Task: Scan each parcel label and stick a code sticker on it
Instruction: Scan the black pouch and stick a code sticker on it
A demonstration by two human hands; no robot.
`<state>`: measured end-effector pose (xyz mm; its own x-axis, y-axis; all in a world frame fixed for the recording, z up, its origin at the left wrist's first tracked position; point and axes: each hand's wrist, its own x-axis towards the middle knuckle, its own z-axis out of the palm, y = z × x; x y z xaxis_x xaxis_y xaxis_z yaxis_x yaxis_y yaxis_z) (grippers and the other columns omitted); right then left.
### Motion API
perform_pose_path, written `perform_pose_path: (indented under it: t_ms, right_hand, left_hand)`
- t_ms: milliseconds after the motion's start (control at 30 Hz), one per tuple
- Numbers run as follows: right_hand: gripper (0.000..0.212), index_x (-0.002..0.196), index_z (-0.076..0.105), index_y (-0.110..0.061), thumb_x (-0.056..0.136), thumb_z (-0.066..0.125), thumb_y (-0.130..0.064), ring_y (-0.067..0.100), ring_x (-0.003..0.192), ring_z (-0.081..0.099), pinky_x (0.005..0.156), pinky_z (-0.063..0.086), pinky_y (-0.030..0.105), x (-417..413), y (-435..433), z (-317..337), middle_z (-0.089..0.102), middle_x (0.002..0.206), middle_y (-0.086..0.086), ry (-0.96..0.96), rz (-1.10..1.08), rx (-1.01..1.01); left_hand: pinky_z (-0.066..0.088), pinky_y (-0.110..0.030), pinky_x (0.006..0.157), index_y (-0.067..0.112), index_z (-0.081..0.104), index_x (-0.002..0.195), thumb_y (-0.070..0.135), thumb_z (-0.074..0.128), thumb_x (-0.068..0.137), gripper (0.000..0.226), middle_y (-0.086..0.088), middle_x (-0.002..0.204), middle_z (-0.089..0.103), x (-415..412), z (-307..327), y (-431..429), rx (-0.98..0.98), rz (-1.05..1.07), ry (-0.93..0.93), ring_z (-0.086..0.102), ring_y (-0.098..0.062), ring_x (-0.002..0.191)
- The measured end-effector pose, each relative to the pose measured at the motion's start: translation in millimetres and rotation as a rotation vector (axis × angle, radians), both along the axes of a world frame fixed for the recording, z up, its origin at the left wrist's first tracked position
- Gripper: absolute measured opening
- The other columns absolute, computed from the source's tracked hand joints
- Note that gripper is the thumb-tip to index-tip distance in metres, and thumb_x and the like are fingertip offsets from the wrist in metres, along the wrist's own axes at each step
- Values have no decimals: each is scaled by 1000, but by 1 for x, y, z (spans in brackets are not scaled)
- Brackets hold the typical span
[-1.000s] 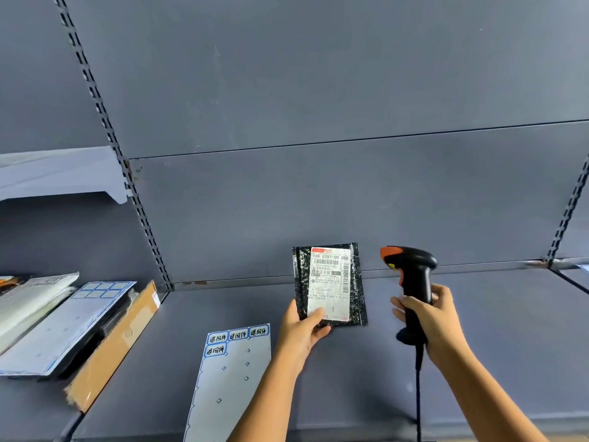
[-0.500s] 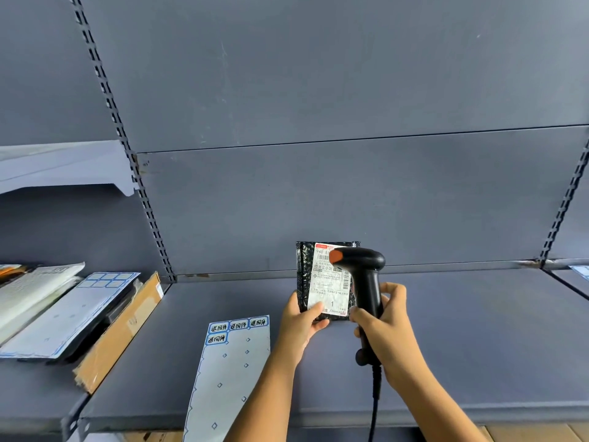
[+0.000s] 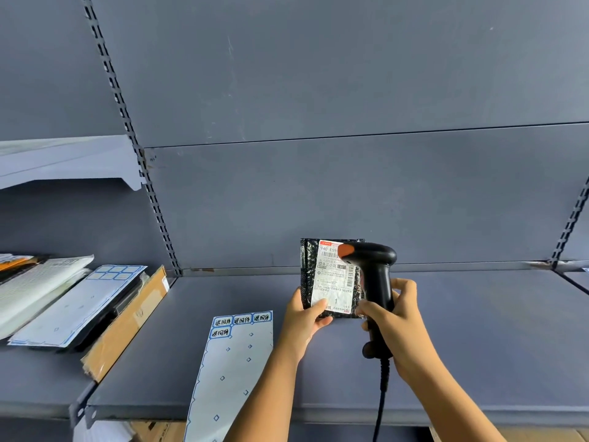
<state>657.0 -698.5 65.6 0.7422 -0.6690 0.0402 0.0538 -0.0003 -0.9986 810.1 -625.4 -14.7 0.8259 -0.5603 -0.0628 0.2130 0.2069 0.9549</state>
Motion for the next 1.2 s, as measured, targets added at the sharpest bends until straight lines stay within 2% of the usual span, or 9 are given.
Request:
perform_pose_path:
  t_ms: [233, 433, 567, 700, 767, 867, 967, 1033, 1200]
  right_hand:
    - [20, 106, 52, -3, 88, 59, -2, 27, 76, 55, 63, 43, 33, 8, -87, -18, 59, 96, 23, 12, -222, 93]
    - [29, 105, 56, 15, 90, 56, -10, 27, 63, 48, 57, 36, 33, 17, -136, -63, 54, 79, 17, 278, -216, 168]
    - [30, 98, 61, 4, 89, 58, -25, 34, 76, 56, 67, 43, 37, 21, -135, -65, 60, 83, 18, 504, -265, -132]
    - [48, 120, 47, 3, 90, 56, -33, 42, 118, 36, 97, 34, 46, 25, -123, -65, 44, 124, 26, 778, -388, -477]
    - [48, 121, 47, 3, 87, 60, -28, 42, 121, 31, 99, 30, 48, 28, -114, -62, 39, 130, 26, 719, -444, -621]
    - [34, 109, 59, -4, 85, 63, -28, 37, 113, 49, 88, 38, 42, 37, -98, -54, 58, 116, 17, 436, -311, -718]
    - [39, 124, 55, -7, 88, 65, -19, 22, 107, 61, 93, 43, 31, 49, -75, -39, 64, 116, 3, 234, -42, -356]
    - [29, 118, 57, -8, 90, 62, -10, 18, 96, 65, 87, 49, 30, 57, -63, -38, 69, 107, 4, 153, 70, -187]
    - [12, 98, 63, -7, 90, 58, 0, 21, 85, 67, 79, 51, 36, 71, -44, -48, 73, 94, 5, 128, 187, -67]
  left_hand:
    - [54, -23, 59, 17, 57, 100, -8, 54, 90, 27, -3, 98, 67, -3, 2, 1, -32, 0, 52, 64, -16, 83]
    - [54, -23, 59, 17, 57, 102, -7, 55, 90, 27, -6, 102, 67, -1, 0, 2, -36, -4, 55, 63, -18, 86]
    - [53, -24, 60, 17, 58, 102, -6, 57, 89, 26, -8, 106, 66, -2, 0, 2, -8, 2, 50, 63, -19, 90]
    - [54, -24, 60, 17, 57, 102, -5, 58, 89, 25, -7, 105, 66, -4, 4, 3, 24, 8, 48, 64, -18, 87]
    - [54, -24, 60, 17, 57, 101, -5, 58, 89, 25, -6, 103, 66, -6, 6, 4, 41, 5, 53, 64, -17, 85]
    - [55, -24, 61, 18, 57, 101, -4, 59, 88, 25, -4, 102, 67, -9, 10, 8, 64, -4, 40, 65, -16, 83]
    - [55, -24, 61, 18, 57, 104, -3, 58, 89, 26, -1, 101, 67, -11, 17, 16, 59, -11, 44, 65, -15, 85]
    - [54, -23, 60, 18, 58, 107, -2, 58, 89, 27, -1, 101, 68, -12, 22, 26, 58, -24, 46, 66, -15, 86]
    - [53, -24, 58, 14, 59, 106, 12, 61, 91, 16, -2, 99, 66, -9, 28, 66, 197, -80, -5, 64, -14, 79]
